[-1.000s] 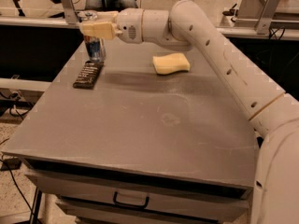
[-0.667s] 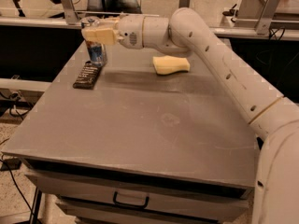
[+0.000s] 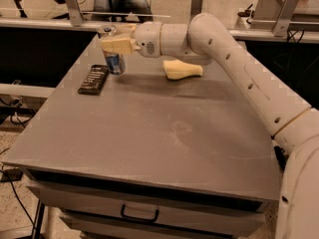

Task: Move redbull can near rxbar chocolate

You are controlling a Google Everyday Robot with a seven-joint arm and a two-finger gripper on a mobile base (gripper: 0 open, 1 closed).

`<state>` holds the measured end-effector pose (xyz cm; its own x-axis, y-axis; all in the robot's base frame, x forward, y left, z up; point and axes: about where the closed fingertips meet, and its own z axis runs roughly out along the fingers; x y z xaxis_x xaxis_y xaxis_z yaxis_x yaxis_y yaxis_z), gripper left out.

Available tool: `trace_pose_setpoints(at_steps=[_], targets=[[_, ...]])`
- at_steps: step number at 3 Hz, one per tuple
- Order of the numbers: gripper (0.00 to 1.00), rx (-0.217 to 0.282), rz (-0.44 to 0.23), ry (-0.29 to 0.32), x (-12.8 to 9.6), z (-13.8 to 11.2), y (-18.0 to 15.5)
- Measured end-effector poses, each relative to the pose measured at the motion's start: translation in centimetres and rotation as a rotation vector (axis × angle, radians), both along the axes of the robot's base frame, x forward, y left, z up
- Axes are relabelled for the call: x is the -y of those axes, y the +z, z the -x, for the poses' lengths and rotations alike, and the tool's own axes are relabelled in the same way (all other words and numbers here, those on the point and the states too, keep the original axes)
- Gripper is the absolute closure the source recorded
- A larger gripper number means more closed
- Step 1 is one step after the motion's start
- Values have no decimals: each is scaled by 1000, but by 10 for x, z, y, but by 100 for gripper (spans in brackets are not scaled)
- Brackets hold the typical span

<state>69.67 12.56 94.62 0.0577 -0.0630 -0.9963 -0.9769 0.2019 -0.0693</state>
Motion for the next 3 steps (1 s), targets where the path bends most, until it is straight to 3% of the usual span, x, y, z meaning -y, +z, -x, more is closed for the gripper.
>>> trace_pose_setpoints(at_steps=[1,2,3], targets=[[82,-11,-16,9,-2,-1,-12],[52,-27,-43,21,-10,-1,-21],[21,-30,-29,24,-15,-1,-25]])
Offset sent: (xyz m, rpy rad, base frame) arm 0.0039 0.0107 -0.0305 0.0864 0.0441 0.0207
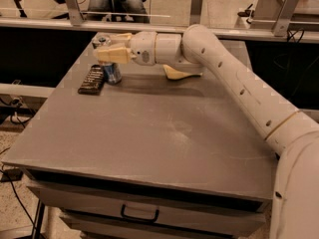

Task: Move redbull can near rxbar chocolate

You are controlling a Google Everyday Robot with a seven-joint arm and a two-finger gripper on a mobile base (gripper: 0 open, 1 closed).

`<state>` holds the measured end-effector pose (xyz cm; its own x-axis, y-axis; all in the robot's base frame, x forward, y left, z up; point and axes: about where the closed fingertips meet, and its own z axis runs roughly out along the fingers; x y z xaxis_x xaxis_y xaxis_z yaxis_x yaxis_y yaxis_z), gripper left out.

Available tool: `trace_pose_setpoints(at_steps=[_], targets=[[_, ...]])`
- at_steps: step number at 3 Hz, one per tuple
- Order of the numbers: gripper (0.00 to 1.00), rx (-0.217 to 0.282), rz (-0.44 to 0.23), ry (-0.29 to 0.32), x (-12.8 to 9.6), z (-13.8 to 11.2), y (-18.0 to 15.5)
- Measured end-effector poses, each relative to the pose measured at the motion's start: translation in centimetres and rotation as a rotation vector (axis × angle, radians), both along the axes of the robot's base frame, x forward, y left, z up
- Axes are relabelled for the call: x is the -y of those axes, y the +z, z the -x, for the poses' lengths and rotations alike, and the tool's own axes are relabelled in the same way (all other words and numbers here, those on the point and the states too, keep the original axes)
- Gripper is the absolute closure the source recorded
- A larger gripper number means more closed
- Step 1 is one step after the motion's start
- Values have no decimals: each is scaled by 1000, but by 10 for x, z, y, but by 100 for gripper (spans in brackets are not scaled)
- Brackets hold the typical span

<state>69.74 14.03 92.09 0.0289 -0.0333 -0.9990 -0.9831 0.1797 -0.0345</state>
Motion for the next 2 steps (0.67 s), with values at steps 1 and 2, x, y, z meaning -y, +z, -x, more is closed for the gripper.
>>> trace_pose_setpoints(at_steps=[1,2], targets=[[0,0,-1,5,-3,1,0],[0,0,-1,6,-4,1,0]])
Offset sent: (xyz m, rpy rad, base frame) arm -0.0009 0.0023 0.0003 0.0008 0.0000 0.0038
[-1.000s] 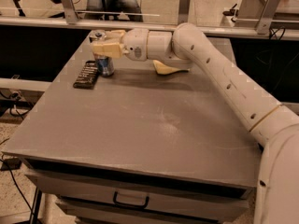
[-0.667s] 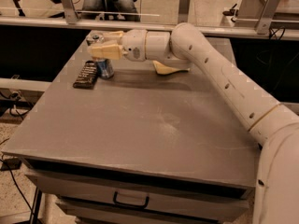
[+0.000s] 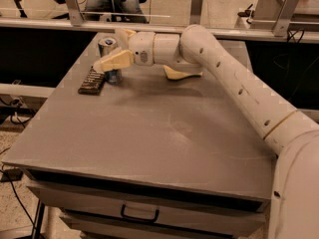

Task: Move redbull can near rxbar chocolate

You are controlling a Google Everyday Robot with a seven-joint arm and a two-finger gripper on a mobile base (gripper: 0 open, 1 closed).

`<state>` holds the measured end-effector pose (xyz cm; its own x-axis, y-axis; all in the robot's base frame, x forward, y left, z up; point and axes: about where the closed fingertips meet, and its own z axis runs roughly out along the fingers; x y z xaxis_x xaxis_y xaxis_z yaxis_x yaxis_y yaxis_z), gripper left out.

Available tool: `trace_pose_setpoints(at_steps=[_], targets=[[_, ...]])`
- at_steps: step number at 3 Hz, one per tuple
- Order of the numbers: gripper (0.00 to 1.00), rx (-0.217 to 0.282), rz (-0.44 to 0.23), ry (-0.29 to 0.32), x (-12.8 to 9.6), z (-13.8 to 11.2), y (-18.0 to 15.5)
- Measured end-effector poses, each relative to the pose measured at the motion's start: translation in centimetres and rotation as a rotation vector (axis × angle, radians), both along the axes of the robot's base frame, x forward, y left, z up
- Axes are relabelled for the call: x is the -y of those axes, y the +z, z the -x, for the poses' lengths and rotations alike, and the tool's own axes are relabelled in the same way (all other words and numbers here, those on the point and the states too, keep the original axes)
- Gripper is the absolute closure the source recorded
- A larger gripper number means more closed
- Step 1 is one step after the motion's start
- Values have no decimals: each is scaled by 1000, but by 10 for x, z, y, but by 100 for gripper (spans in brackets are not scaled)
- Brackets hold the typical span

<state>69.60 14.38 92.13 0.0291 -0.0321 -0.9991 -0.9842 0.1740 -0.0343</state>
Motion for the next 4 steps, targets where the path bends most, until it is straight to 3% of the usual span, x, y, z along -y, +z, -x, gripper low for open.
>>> trace_pose_setpoints(at_steps=[1,2,3,4], targets=[[0,18,25,-3,11,0,4],[0,63,100,-35,63,1,15],[0,74,143,-71,97,2,19],[0,74,143,-71,97,2,19]])
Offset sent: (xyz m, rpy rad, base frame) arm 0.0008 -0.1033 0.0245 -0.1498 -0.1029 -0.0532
